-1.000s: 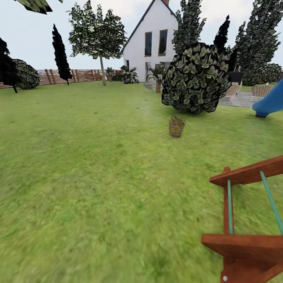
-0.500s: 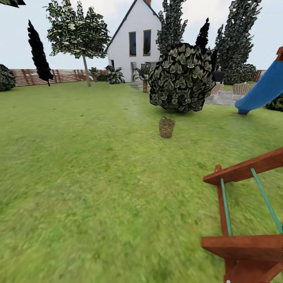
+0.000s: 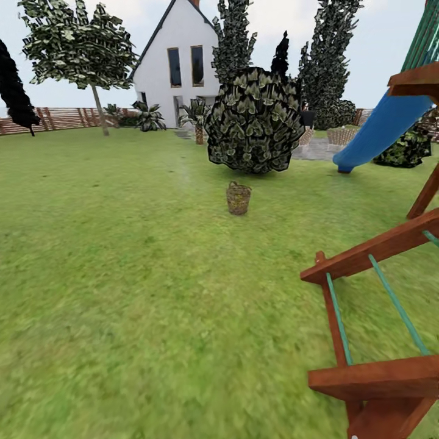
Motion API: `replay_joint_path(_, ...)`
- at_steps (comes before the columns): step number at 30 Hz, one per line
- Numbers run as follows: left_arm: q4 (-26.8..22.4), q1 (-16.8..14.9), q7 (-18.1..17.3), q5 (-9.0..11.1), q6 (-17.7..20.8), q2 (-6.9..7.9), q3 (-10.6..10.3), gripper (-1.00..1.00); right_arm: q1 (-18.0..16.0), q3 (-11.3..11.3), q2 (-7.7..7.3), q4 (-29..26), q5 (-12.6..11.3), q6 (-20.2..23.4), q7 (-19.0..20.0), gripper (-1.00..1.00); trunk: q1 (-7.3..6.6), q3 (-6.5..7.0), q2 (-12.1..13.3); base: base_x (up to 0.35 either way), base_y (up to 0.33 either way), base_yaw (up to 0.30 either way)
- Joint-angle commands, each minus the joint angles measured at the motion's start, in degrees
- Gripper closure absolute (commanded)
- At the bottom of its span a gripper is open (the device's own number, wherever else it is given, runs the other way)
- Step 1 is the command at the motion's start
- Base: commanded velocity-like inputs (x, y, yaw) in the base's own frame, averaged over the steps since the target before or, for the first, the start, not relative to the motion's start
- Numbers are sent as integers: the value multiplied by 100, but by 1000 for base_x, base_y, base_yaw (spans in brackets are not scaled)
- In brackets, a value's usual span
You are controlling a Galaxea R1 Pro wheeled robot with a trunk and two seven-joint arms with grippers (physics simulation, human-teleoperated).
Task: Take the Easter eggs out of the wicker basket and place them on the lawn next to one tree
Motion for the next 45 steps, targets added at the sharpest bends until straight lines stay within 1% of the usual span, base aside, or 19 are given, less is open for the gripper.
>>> replay_joint_path(1,-11,4,-6,6,-2,1,2,-100,-4,9,-1,9,19,-19,5,-100,2,-4,-2,243,197,-262)
replay_joint_path(18,-10,4,-6,-1,-2,-8,2,-100,-4,9,0,11,22,-18,5,-100,2,-4,-2,243,198,-261)
replay_joint_path(23,-10,4,-6,-1,-2,-9,2,-100,-4,21,-17,8,28,-6,7,-100,2,-4,-2,243,198,-59)
replay_joint_path(26,-10,4,-6,-1,-2,-10,2,-100,-4,29,-10,10,106,-2,10,-100,2,-4,-2,243,198,-6)
replay_joint_path(28,-10,4,-6,-1,-2,-10,2,-100,-4,27,-6,11,203,-13,3,-100,2,-4,-2,242,198,-2)
replay_joint_path(31,-10,4,-6,-1,-2,-8,2,-100,-4,26,11,11,239,-18,-2,-100,2,-4,-2,242,198,-1)
replay_joint_path(37,-10,4,-6,-1,-2,-8,2,-100,-4,26,8,11,249,-19,-1,-100,2,-4,-2,243,198,-44)
replay_joint_path(45,-10,4,-6,-1,-2,-8,2,-100,-4,26,4,11,249,-19,5,-100,2,-4,-2,243,199,-232)
